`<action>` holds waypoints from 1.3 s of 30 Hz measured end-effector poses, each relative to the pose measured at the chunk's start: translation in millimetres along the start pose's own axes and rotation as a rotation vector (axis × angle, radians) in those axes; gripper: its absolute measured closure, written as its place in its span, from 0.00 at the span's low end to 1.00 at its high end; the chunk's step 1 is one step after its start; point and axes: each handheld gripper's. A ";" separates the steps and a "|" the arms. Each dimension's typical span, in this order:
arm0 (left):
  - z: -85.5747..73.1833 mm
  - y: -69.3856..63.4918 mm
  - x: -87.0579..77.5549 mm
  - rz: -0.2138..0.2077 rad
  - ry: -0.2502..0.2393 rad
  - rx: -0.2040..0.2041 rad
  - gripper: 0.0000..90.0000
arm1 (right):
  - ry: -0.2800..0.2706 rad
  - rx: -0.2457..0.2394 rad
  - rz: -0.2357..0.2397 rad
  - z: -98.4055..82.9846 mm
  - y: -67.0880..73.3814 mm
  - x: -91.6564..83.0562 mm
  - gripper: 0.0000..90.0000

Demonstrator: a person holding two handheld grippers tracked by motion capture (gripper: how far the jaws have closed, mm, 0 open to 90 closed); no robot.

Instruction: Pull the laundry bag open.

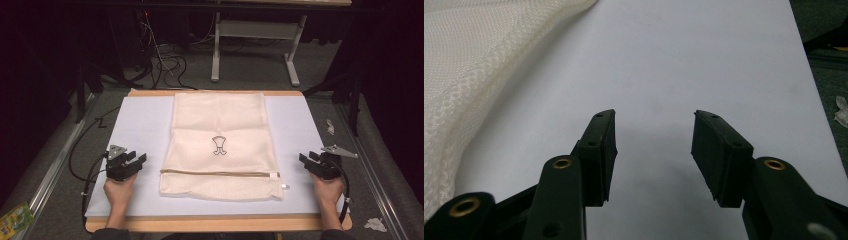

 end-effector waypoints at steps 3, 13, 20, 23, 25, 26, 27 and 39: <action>0.0 0.6 1.6 0.005 0.000 0.000 0.58 | 0.004 0.000 -0.007 0.1 0.5 1.9 0.59; -1.1 -0.3 6.9 0.023 0.007 0.002 0.57 | 0.022 -0.026 -0.044 1.0 2.5 4.5 0.59; -1.7 -1.5 8.8 0.036 0.021 0.009 0.55 | 0.033 -0.010 -0.046 0.4 1.7 5.7 0.57; -2.0 -1.8 9.6 0.040 0.025 0.010 0.53 | 0.037 -0.002 -0.048 0.2 1.1 6.3 0.55; -2.6 -3.2 9.7 0.041 0.027 0.015 0.51 | 0.038 0.005 -0.050 -0.1 0.6 6.0 0.53; -2.8 -3.8 9.7 0.041 0.027 0.020 0.50 | 0.043 0.005 -0.052 -0.1 1.3 6.4 0.52; -2.7 -4.1 10.0 0.041 0.032 0.026 0.49 | 0.050 -0.009 -0.054 0.0 2.1 7.3 0.51; -2.6 -5.7 11.2 0.036 0.044 0.056 0.44 | 0.092 -0.068 -0.073 0.6 8.7 11.9 0.46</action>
Point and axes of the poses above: each handheld gripper's, and its own axes: x roughly forward along the jaws, z roughly out of its top, y roughly to its left, and after that the axes turned 1 degree about -y, right-handed
